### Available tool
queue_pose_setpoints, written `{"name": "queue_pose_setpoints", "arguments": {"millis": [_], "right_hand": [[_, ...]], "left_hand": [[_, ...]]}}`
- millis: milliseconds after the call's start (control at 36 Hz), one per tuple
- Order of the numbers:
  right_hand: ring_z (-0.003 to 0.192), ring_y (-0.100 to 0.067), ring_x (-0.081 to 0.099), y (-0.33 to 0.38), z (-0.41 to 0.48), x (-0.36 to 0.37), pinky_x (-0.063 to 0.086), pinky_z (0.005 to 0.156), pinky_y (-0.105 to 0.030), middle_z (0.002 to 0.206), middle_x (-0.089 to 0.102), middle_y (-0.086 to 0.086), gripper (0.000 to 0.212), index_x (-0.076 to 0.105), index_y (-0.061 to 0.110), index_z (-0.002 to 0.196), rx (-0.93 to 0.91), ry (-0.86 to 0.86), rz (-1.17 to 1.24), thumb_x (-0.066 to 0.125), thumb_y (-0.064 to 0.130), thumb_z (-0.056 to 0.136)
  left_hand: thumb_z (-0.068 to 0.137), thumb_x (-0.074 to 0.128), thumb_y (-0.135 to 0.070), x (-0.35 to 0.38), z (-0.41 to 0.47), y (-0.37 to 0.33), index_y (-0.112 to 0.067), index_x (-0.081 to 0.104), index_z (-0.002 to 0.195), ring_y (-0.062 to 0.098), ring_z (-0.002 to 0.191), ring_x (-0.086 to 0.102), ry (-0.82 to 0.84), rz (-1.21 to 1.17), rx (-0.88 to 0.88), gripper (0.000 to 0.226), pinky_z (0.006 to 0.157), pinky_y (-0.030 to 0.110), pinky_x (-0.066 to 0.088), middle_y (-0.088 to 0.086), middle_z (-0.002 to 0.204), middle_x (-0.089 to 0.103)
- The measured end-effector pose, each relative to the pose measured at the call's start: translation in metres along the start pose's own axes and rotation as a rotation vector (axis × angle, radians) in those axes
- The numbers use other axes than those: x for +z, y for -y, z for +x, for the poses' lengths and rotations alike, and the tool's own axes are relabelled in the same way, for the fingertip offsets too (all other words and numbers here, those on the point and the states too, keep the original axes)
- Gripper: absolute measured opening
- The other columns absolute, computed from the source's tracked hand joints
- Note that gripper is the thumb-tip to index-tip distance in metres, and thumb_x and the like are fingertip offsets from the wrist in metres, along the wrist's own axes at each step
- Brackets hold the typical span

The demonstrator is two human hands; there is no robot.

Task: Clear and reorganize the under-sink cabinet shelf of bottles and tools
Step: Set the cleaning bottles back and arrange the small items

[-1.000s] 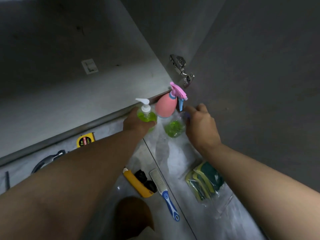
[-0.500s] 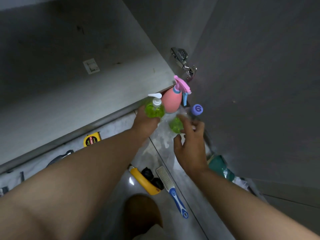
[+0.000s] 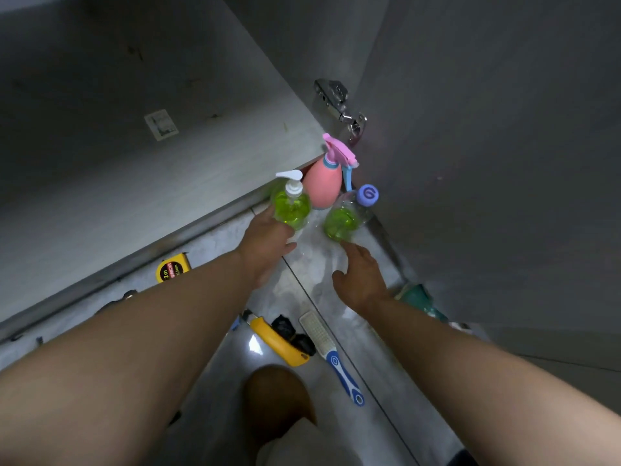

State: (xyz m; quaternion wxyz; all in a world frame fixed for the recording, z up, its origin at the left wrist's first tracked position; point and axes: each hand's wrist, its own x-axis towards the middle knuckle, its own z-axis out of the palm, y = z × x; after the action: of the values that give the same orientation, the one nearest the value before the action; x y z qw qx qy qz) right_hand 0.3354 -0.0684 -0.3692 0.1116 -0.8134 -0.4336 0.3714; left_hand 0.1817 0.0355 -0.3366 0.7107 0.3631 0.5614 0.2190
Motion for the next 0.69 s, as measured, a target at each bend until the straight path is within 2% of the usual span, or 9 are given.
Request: {"name": "queue_pose_setpoints", "arguments": {"millis": [83,139,222,333,417,472,556,639,694], "right_hand": [[0.127,-0.025,0.045,-0.01,-0.035,0.002,0.038,0.102,-0.027,0.135,0.047,-0.009,0.043,0.055,0.017,0.132,0.001,-0.152,0.081,0.057,0.008,0.09],[0.109,-0.023,0.054,-0.02,-0.063,0.001,0.038,0.088,-0.022,0.116,0.053,-0.006,0.027,0.063,0.017,0.112,-0.006,-0.299,0.122,0.06,0.007,0.088],[0.091,-0.026,0.052,-0.04,-0.101,-0.005,0.042,0.083,-0.036,0.096,0.055,-0.009,0.009,0.061,0.012,0.088,0.049,-0.567,0.144,0.065,0.006,0.083],[0.088,-0.031,0.05,-0.068,-0.13,-0.02,0.039,0.081,-0.04,0.088,0.052,-0.009,0.021,0.051,0.014,0.08,0.186,-0.822,0.16,0.072,0.013,0.083],[0.105,-0.038,0.051,-0.09,-0.134,-0.028,0.039,0.088,-0.044,0.104,0.053,-0.015,0.03,0.047,0.016,0.09,0.526,-0.902,0.274,0.072,0.033,0.085],[0.121,-0.041,0.046,-0.106,-0.13,-0.033,0.038,0.098,-0.047,0.126,0.049,-0.023,0.05,0.048,0.01,0.109,0.794,-0.834,0.357,0.073,0.045,0.082],[0.13,-0.043,0.045,-0.128,-0.12,-0.037,0.038,0.107,-0.049,0.142,0.041,-0.024,0.09,0.037,0.002,0.138,1.054,-0.491,0.546,0.07,0.062,0.08],[0.101,-0.035,0.06,-0.131,-0.115,-0.024,0.054,0.092,-0.058,0.123,0.054,-0.016,0.075,0.053,0.012,0.126,0.97,-0.195,1.04,0.074,0.064,0.076],[0.088,-0.028,0.061,-0.127,-0.111,-0.011,0.059,0.082,-0.055,0.113,0.059,-0.013,0.064,0.06,0.017,0.119,0.913,-0.114,1.184,0.077,0.061,0.075]], "left_hand": [[0.095,0.059,-0.006,-0.003,-0.008,0.011,-0.019,0.042,0.149,0.019,0.113,0.058,-0.083,0.048,-0.096,0.058,0.085,0.034,0.058,0.005,0.133,0.053],[0.094,0.061,-0.009,-0.001,-0.017,0.018,-0.019,0.052,0.141,0.021,0.108,0.061,-0.062,0.134,-0.118,0.049,0.092,0.042,0.058,0.009,0.128,0.058],[0.095,0.061,-0.01,0.008,-0.035,0.031,-0.018,0.065,0.124,0.026,0.112,0.062,-0.002,0.221,-0.129,0.03,0.094,0.044,0.057,0.012,0.126,0.061],[0.095,0.06,-0.01,0.023,-0.056,0.046,-0.016,0.068,0.119,0.025,0.103,0.062,0.073,0.307,-0.142,0.025,0.081,0.037,0.057,0.018,0.123,0.064],[0.095,0.06,-0.01,0.032,-0.068,0.055,-0.014,0.068,0.118,0.027,0.099,0.062,0.12,0.349,-0.157,0.024,0.084,0.038,0.057,0.02,0.115,0.067],[0.095,0.06,-0.01,0.036,-0.074,0.059,-0.014,0.068,0.116,0.029,0.107,0.063,0.141,0.39,-0.162,0.023,0.094,0.044,0.057,0.018,0.113,0.066],[0.097,0.059,-0.01,0.037,-0.077,0.067,-0.014,0.068,0.116,0.032,0.111,0.063,0.184,0.493,-0.115,0.021,0.097,0.047,0.056,0.016,0.114,0.067],[0.096,0.058,-0.009,0.031,-0.076,0.076,-0.017,0.069,0.115,0.027,0.11,0.064,0.207,0.677,0.011,0.024,0.097,0.039,0.053,0.01,0.113,0.068],[0.095,0.055,-0.009,0.024,-0.077,0.081,-0.021,0.066,0.121,0.023,0.114,0.061,0.255,0.832,0.086,0.031,0.095,0.029,0.047,0.008,0.121,0.065]]}}
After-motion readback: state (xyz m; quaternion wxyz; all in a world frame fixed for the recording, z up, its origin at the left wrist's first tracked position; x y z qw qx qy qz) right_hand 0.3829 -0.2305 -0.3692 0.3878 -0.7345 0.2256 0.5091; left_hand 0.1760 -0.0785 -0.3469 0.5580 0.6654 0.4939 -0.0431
